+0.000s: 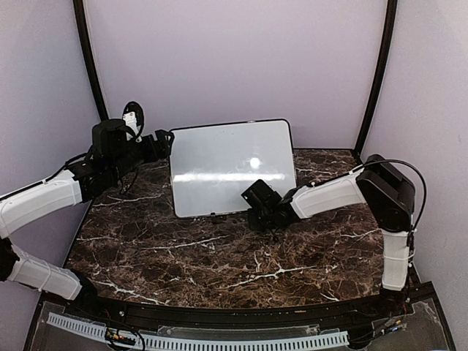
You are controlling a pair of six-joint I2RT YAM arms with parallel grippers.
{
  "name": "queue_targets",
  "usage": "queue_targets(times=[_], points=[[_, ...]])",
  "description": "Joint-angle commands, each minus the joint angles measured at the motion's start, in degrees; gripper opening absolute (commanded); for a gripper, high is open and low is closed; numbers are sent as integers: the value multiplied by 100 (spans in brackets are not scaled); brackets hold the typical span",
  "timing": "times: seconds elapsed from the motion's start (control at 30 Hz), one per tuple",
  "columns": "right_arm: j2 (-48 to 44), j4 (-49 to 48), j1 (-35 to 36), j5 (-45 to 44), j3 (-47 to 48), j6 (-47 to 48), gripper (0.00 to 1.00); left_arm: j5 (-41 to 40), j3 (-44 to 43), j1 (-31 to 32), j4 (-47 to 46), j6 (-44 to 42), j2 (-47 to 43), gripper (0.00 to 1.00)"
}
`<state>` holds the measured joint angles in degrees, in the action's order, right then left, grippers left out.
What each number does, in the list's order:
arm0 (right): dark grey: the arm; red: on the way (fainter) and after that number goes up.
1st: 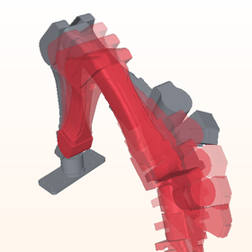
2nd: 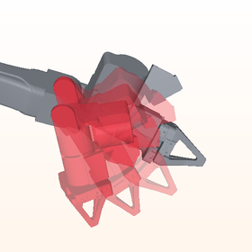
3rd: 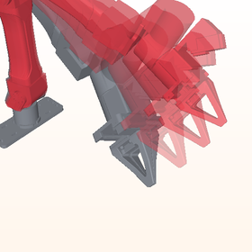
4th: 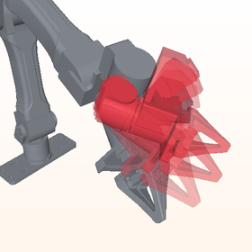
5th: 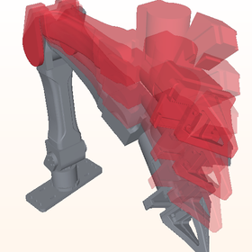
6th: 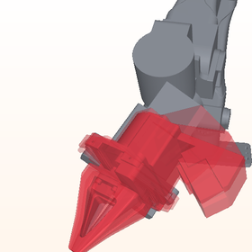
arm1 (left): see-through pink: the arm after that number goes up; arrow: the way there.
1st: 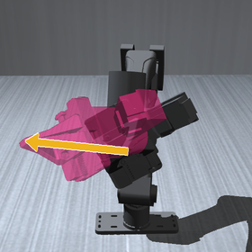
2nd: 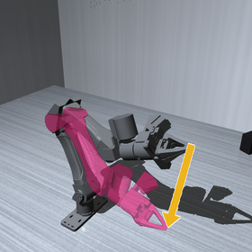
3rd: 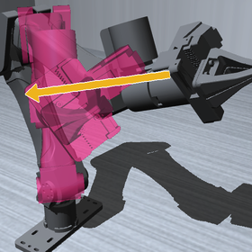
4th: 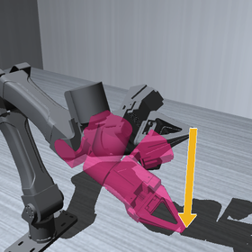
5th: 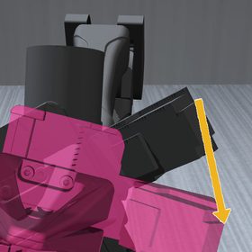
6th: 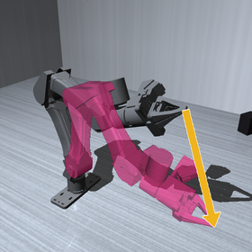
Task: Erase the whiteboard
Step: Move the whiteboard to the center of the board.
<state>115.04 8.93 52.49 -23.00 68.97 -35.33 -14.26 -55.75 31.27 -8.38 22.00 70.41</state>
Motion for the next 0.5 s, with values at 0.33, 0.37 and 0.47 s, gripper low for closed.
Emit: queue_targets(times=[0.33, 0.37, 0.47], points=[[889, -12, 7, -24, 1169, -320, 2, 15, 106, -105, -189, 114, -186, 92], [936, 5, 7, -62, 1241, -342, 2, 26, 102, -117, -190, 130, -186, 92], [1102, 112, 7, -116, 1526, -401, 3, 50, 108, -134, -199, 152, -174, 92]])
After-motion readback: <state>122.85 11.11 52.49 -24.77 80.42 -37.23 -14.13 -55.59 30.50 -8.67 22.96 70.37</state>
